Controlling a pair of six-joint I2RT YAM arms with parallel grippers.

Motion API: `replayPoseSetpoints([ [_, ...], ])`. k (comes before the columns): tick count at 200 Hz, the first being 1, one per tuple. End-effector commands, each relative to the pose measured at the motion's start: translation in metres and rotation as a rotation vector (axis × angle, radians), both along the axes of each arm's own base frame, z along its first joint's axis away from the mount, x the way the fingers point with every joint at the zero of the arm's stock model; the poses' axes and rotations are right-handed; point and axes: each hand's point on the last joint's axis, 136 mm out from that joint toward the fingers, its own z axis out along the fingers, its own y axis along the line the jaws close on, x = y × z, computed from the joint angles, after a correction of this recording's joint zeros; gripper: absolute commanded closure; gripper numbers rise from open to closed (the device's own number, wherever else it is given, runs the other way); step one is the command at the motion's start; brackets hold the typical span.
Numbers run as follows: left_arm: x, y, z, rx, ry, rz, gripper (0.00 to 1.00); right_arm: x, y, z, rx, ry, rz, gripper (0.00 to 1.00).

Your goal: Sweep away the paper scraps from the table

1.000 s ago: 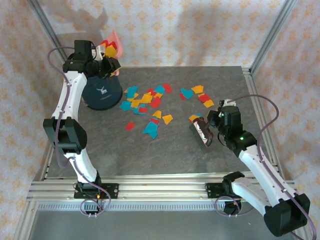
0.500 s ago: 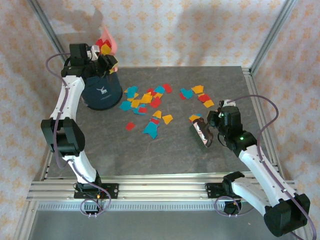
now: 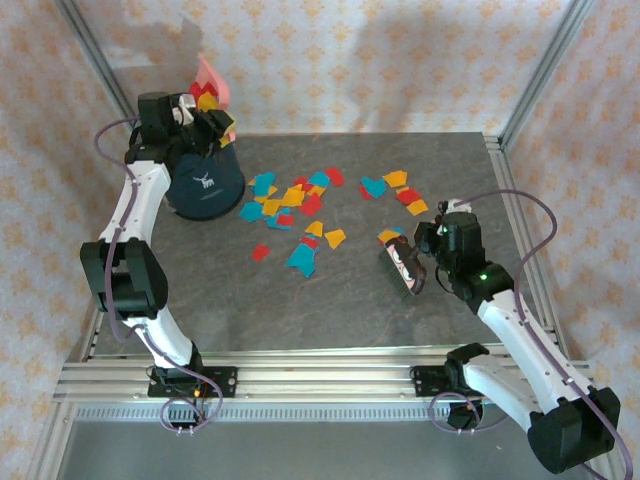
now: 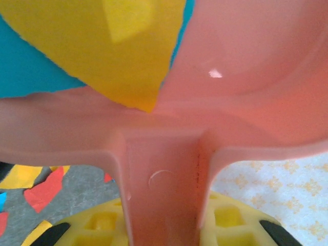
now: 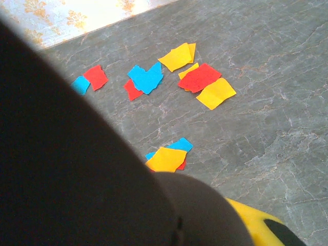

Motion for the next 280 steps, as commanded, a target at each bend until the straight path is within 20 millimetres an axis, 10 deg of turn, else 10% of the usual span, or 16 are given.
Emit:
replayPoseSetpoints([
  [1, -0.004, 0.000, 0.045, -0.061, -0.130, 0.009, 1.00, 0.001, 0.001, 0.017, 0.032, -0.044, -0.006, 1.00],
  [280, -0.012, 0.009, 0.088, -0.606, -0.268, 0.065, 1.00, -0.003, 0.000, 0.016, 0.022, -0.044, -0.005, 1.00],
])
